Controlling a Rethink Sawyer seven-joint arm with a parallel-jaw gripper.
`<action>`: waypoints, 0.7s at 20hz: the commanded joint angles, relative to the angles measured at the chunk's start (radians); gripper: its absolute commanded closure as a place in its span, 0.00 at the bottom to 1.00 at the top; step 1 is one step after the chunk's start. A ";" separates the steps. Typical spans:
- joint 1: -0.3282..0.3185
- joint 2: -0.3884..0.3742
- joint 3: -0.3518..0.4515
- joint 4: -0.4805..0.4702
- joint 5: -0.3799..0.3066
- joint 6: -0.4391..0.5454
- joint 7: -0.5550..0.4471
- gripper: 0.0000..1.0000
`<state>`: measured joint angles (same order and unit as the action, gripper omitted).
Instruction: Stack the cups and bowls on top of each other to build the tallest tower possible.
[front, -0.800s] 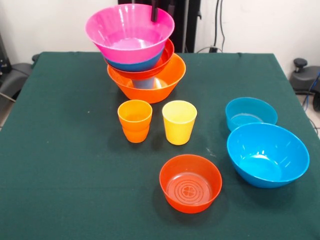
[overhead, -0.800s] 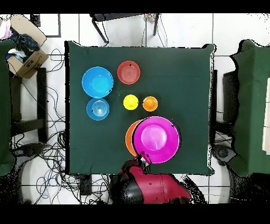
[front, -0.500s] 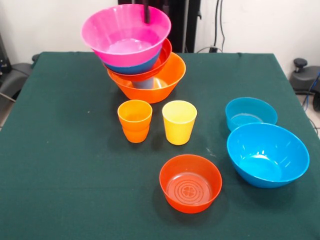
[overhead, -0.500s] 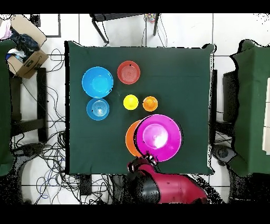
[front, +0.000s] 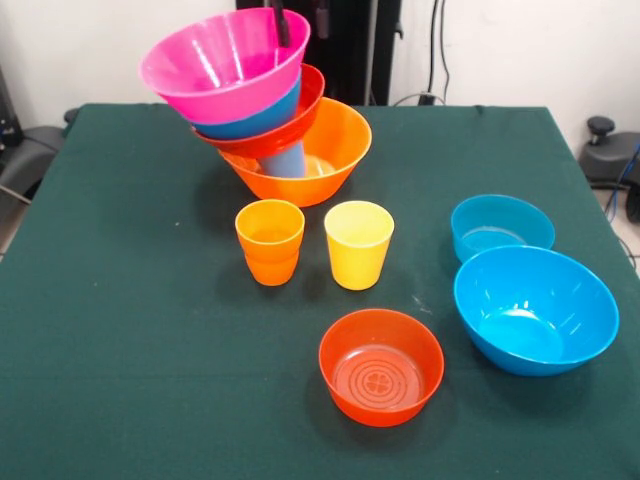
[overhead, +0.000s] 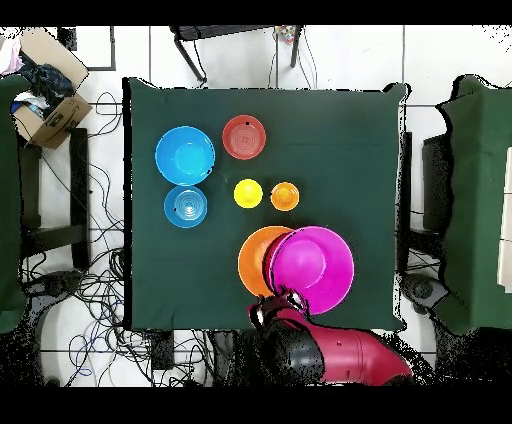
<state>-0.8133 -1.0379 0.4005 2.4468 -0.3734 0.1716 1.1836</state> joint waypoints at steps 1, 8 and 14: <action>0.010 0.050 0.120 0.056 0.025 0.120 0.070 0.00; -0.004 0.049 0.156 0.060 0.036 0.133 0.077 0.00; -0.021 0.038 0.203 0.061 0.071 0.163 0.077 0.00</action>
<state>-0.8333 -1.0380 0.5146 2.4780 -0.3541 0.2231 1.1836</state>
